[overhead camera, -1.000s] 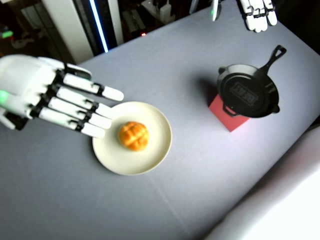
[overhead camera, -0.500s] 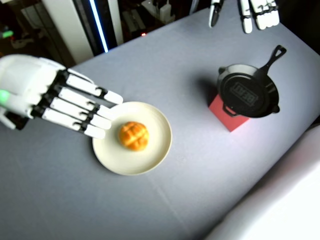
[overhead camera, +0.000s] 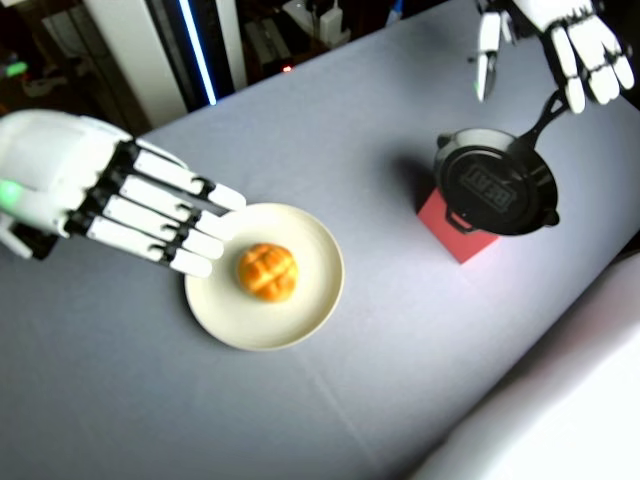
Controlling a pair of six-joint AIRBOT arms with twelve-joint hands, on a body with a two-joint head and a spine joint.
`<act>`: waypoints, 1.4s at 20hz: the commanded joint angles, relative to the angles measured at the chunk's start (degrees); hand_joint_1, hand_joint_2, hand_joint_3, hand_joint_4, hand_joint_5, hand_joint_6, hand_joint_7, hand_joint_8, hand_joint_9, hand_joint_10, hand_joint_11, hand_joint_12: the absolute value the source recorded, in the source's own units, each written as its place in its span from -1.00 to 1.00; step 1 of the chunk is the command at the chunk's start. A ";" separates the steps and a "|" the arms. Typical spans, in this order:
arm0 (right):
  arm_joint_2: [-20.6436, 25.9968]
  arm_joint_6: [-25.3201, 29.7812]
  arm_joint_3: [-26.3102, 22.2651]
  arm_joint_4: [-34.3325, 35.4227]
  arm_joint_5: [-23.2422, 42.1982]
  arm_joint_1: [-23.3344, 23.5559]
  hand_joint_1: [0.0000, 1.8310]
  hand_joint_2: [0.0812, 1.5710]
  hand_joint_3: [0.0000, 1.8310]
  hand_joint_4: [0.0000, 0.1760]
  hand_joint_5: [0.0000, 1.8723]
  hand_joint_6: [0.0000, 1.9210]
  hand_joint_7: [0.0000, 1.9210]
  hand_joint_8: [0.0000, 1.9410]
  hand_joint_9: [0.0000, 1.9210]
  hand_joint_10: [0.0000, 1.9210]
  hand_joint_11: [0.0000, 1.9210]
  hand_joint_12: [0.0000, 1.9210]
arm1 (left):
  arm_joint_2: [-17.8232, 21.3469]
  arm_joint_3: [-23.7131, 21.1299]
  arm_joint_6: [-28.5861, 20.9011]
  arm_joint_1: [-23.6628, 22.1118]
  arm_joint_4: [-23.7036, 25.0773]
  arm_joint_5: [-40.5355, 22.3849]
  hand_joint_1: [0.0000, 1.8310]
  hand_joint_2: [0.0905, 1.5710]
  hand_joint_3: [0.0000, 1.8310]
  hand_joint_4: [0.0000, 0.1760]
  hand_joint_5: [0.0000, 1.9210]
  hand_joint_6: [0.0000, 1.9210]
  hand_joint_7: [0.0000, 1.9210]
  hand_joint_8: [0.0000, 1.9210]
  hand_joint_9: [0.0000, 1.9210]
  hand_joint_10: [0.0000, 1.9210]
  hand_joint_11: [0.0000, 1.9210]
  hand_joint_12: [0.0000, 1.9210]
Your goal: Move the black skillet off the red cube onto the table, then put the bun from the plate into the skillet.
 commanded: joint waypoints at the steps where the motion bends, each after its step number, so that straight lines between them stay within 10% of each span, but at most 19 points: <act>1: -0.02 0.22 0.29 0.95 6.46 0.35 -0.30 0.59 -1.00 -0.20 -0.63 -1.00 -0.63 -0.99 -0.66 -0.99 -0.64 -0.96 | -0.33 0.98 1.60 -1.74 1.07 -2.91 -0.31 0.23 -1.00 0.78 -0.76 -1.00 -0.83 -1.00 -0.83 -1.00 -1.00 -0.60; 4: -0.12 0.22 0.37 0.78 6.27 0.34 -0.28 0.59 -1.00 -0.16 -0.65 -1.00 -0.64 -1.00 -0.67 -1.00 -0.67 -0.98 | -3.18 4.98 5.22 -6.38 -0.17 3.83 -0.18 0.23 -1.00 0.83 -0.71 -1.00 -0.77 -1.00 -0.81 -1.00 -1.00 -0.61; 12: -0.56 0.22 0.62 0.36 5.59 0.23 -0.31 0.63 -0.99 -0.04 -0.65 -1.00 -0.62 -1.00 -0.63 -0.99 -0.62 -0.96 | -6.59 10.55 6.78 -9.52 -3.90 8.92 -0.15 0.27 -1.00 -1.00 -0.16 -0.98 -0.15 -0.98 -0.24 -0.96 -0.83 0.19; 13: -0.58 0.22 0.62 0.32 5.54 0.22 -0.31 0.63 -1.00 -0.08 -0.64 -1.00 -0.62 -1.00 -0.63 -1.00 -0.62 -0.96 | -6.77 10.77 6.78 -9.57 -4.10 8.93 -0.07 0.29 -1.00 -1.00 0.00 -0.97 0.02 -0.96 -0.08 -0.90 -0.69 0.46; 14: -0.61 0.22 0.62 0.28 5.52 0.17 -0.31 0.63 -0.99 -0.17 -0.64 -1.00 -0.61 -1.00 -0.63 -0.99 -0.62 -0.96 | -7.06 10.99 6.78 -9.64 -4.37 8.92 0.14 0.31 -0.98 -0.78 0.10 -0.33 0.26 -0.90 0.17 -0.68 -0.32 0.52; 15: -0.67 0.22 0.62 0.27 5.52 0.11 -0.31 0.63 -0.99 -0.17 -0.64 -1.00 -0.61 -1.00 -0.63 -0.99 -0.62 -0.96 | -7.36 11.10 6.78 -9.66 -4.72 8.56 0.16 0.32 -0.99 -0.08 0.12 -0.18 0.40 -0.85 0.23 -0.39 -0.14 0.51; 16: -0.78 0.22 0.65 0.23 5.52 0.04 -0.32 0.63 -1.00 -0.30 -0.62 -0.99 -0.60 -0.99 -0.61 -0.99 -0.60 -0.96 | -7.68 11.10 6.78 -9.66 -5.03 8.08 0.02 0.38 -0.99 -1.00 0.24 -0.50 0.53 -0.85 0.36 -0.39 0.00 0.37; 20: -1.24 0.22 0.81 0.07 5.30 -0.05 -0.33 0.67 -0.99 -0.66 -0.64 -1.00 -0.62 -1.00 -0.64 -1.00 -0.66 -0.99 | -8.89 11.30 6.69 -9.57 -5.89 7.10 -0.22 0.39 -1.00 -1.00 0.51 -0.85 0.73 -0.85 0.56 -0.31 0.28 0.30; 21: -1.25 0.22 0.81 0.07 5.28 -0.05 -0.33 0.67 -0.99 -0.70 -0.63 -1.00 -0.62 -1.00 -0.64 -1.00 -0.66 -0.99 | -9.04 11.31 6.28 -9.38 -6.02 6.62 -0.25 0.40 -1.00 -1.00 0.53 -0.65 0.68 -0.50 0.51 0.05 0.27 0.49; 23: -1.25 0.22 0.81 0.07 5.27 -0.06 -0.35 0.68 -0.99 -0.64 -0.63 -1.00 -0.61 -1.00 -0.64 -1.00 -0.66 -0.99 | -9.03 11.04 4.84 -8.84 -6.00 5.55 -0.32 0.40 -1.00 -0.69 0.32 0.85 0.48 0.87 0.53 0.93 0.43 0.98; 24: -1.25 0.22 0.81 0.07 5.24 -0.08 -0.34 0.67 -1.00 -0.72 -0.62 -1.00 -0.60 -1.00 -0.63 -1.00 -0.66 -0.99 | -8.99 10.85 4.81 -8.76 -5.89 5.29 -0.28 0.39 -1.00 -1.00 0.35 0.97 0.49 0.97 0.62 0.99 0.61 1.00; 28: -1.31 0.35 0.81 0.07 5.24 -0.22 -0.38 0.68 -1.00 -0.89 -0.62 -1.00 -0.60 -1.00 -0.62 -1.00 -0.65 -0.99 | -8.89 10.27 4.10 -8.67 -5.00 4.28 0.53 0.53 -1.00 -1.00 0.18 1.00 0.39 1.00 0.59 1.00 0.64 1.00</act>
